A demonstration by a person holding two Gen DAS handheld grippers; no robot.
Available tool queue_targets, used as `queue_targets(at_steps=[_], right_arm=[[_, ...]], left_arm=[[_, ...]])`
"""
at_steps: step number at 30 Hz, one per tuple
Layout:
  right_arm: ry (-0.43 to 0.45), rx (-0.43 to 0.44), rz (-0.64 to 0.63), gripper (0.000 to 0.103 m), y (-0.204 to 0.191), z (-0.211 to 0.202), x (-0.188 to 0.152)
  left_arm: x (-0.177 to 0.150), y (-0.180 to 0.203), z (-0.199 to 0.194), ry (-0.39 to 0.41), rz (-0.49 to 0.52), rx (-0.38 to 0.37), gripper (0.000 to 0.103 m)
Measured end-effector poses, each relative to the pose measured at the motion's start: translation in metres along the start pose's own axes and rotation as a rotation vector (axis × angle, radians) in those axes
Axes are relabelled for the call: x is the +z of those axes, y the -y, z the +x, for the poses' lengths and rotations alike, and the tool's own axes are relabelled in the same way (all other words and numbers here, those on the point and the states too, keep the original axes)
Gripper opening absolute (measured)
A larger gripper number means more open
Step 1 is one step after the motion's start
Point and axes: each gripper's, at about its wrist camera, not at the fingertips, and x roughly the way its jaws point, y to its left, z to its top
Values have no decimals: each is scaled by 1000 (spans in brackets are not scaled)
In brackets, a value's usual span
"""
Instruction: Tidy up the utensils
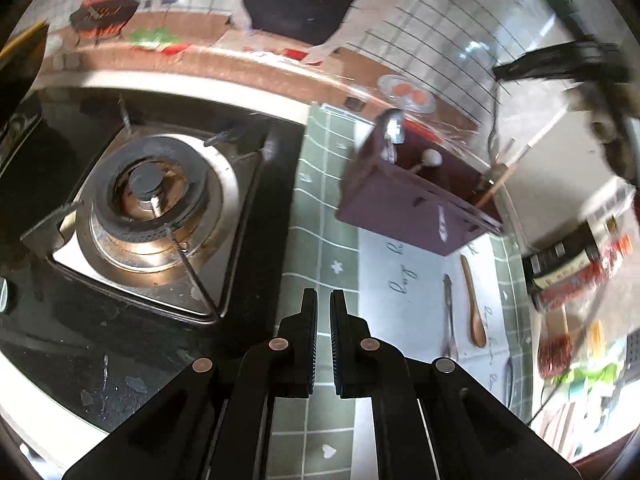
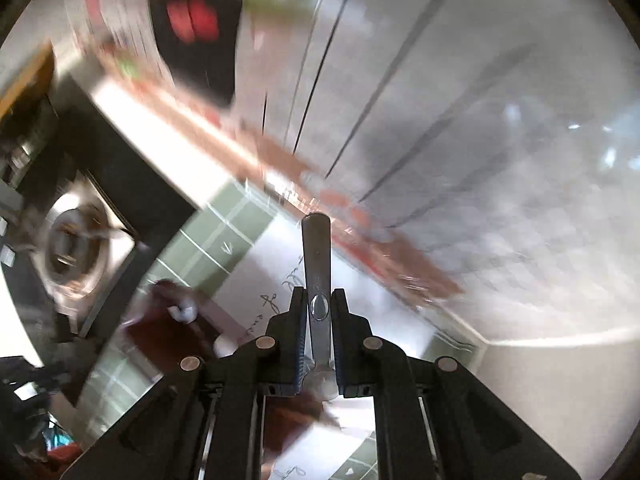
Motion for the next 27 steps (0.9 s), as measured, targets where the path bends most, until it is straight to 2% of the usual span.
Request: queue_targets(at_steps=[3,6,8,10,13,17,21,22,24,27], right_arm=[[98,30,66,10,2,-73,-47],[144,33,133,10,4,-100,-96],[146,50,200,10,7,-103,-136],[121,82,259,10,6,-94,-170],[16,224,360,10,5,-55,-210],[-153,410,427,10,-41,29,-258],[-214,549,464,11,-77,93,-277],[-219,561,457,11,-79,103,-278],[-200,525,451,16,-76,112,-278],[-149,407,438,18,-57,116,-275]], left_arm=[[-6,13,-4,-20,49,-21,7],[-15,29,-6,-44,106,-37,7],[-22,41,-6,-63,148,-55,7],[-28,50,-2,-86,180,-65,7],[-38,62,11,-150,211,-96,7],[-56,79,25,-214,273,-115,7],[-71,94,35,-259,350,-83,7],[-74,95,36,-269,356,-77,7],[-76,92,35,-281,351,-65,7],[-78,82,33,-275,330,-20,7]])
